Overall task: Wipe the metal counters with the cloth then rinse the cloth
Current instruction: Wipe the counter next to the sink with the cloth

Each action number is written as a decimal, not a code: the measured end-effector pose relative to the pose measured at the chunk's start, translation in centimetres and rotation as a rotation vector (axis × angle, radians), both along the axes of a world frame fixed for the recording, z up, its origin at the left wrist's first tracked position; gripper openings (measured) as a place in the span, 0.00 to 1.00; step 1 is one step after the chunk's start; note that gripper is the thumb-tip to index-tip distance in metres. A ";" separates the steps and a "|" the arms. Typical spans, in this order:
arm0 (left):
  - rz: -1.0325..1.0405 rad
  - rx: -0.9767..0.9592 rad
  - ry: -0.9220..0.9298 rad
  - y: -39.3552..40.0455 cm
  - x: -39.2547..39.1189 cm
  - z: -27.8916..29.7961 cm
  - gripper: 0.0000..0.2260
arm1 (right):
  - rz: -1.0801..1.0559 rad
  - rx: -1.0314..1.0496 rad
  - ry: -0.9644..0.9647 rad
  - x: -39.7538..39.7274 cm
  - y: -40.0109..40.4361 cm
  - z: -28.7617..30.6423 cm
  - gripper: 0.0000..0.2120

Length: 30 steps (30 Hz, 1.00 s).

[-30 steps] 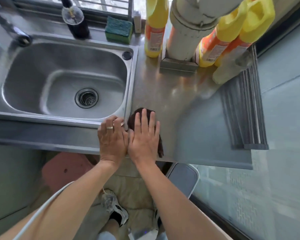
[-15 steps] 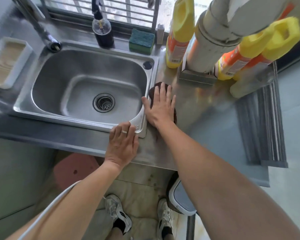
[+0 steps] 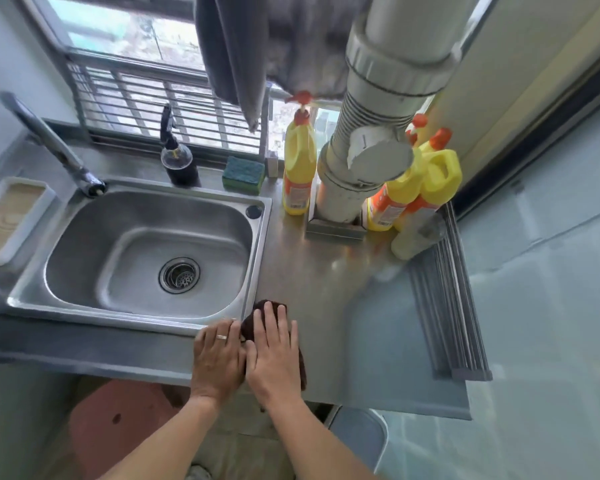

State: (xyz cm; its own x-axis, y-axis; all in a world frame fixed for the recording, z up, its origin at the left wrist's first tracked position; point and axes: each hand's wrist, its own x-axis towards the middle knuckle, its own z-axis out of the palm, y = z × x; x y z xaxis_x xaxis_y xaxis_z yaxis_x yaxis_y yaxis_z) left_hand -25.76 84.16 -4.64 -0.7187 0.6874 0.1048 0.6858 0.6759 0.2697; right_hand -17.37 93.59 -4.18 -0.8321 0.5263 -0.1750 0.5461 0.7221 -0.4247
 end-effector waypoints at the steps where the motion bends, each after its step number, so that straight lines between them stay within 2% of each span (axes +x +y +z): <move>1: -0.005 0.013 0.020 0.3 -0.3 -0.3 0.19 | -0.013 0.012 -0.005 -0.6 0.4 -0.2 0.30; 7: -0.071 0.016 0.082 0.5 -0.3 -1.0 0.17 | -0.064 -0.003 -0.093 -7.5 6.1 -0.2 0.33; 13: -0.054 -0.019 0.084 0.5 -0.8 -0.7 0.15 | 0.042 -0.004 -0.145 -11.0 11.8 0.2 0.31; 17: -0.001 -0.044 0.072 1.2 -1.0 0.4 0.10 | 0.047 0.024 -0.138 -8.1 12.9 0.4 0.29; 20: 0.061 -0.064 0.031 2.6 -1.5 1.0 0.11 | -0.013 0.061 -0.144 -4.6 15.3 0.3 0.29; 25: 0.091 -0.083 0.066 3.0 -1.1 0.3 0.10 | -0.143 0.175 -0.148 2.7 20.2 -0.2 0.28; 30: 0.072 -0.016 0.135 2.4 -0.8 -1.0 0.08 | -0.354 0.207 -0.163 8.8 22.4 -0.2 0.31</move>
